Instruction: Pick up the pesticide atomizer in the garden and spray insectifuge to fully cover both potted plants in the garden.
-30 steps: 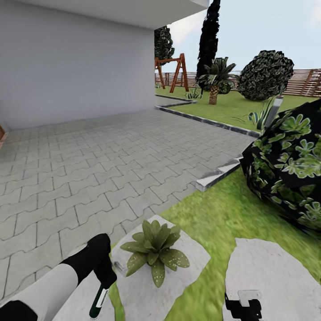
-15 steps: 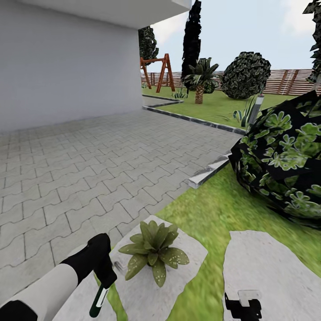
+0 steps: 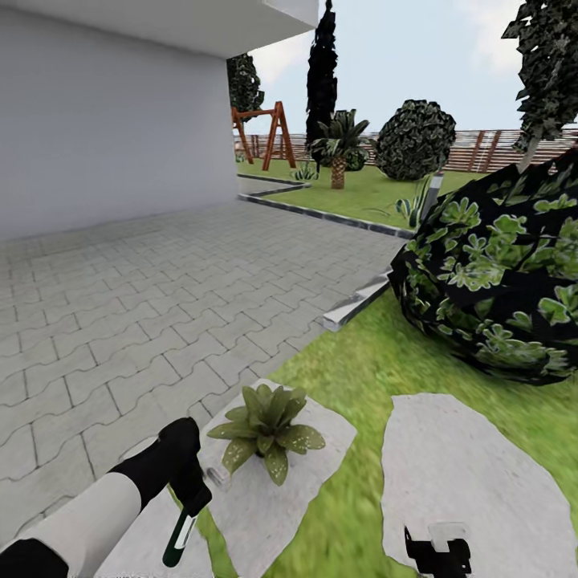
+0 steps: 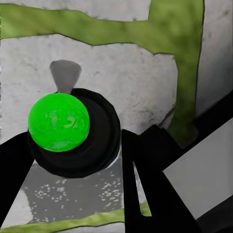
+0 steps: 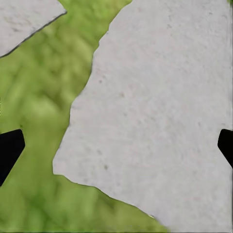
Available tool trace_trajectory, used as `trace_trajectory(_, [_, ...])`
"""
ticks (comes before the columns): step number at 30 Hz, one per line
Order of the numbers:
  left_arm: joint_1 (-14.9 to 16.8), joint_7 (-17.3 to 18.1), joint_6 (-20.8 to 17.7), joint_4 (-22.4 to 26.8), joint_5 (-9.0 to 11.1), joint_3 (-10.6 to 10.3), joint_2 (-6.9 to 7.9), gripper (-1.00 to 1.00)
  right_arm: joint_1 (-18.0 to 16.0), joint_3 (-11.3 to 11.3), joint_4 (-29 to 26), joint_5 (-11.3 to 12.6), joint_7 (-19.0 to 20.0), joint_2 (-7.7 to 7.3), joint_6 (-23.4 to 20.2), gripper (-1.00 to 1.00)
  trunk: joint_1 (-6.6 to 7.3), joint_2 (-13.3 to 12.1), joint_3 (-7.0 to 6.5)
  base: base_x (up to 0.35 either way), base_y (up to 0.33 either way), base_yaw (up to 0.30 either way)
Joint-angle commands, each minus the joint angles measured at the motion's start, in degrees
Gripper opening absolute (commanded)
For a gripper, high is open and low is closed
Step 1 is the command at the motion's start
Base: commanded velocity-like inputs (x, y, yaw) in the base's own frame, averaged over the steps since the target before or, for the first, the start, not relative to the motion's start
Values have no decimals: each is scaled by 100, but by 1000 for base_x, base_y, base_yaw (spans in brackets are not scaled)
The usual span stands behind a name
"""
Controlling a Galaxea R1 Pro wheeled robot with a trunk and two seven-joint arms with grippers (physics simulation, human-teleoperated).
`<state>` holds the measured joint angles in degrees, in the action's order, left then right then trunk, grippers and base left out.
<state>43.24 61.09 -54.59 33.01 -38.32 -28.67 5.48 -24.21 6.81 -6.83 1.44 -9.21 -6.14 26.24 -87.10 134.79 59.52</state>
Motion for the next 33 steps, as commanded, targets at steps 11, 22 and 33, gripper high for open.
trace_trajectory(11, [110,81,-35,255,-45,-32,-50,-100,-5,49,6,15,-37,-1,13,100,4,2,5,34,178,-181])
trace_trajectory(22, [181,105,-53,530,-43,-56,3,-100,-5,49,6,14,-37,-1,13,100,4,2,5,2,2,-1])
trace_trajectory(33, [173,100,-103,516,-41,-31,18,-100,-5,49,3,14,-37,-1,13,100,4,2,5,79,87,-90])
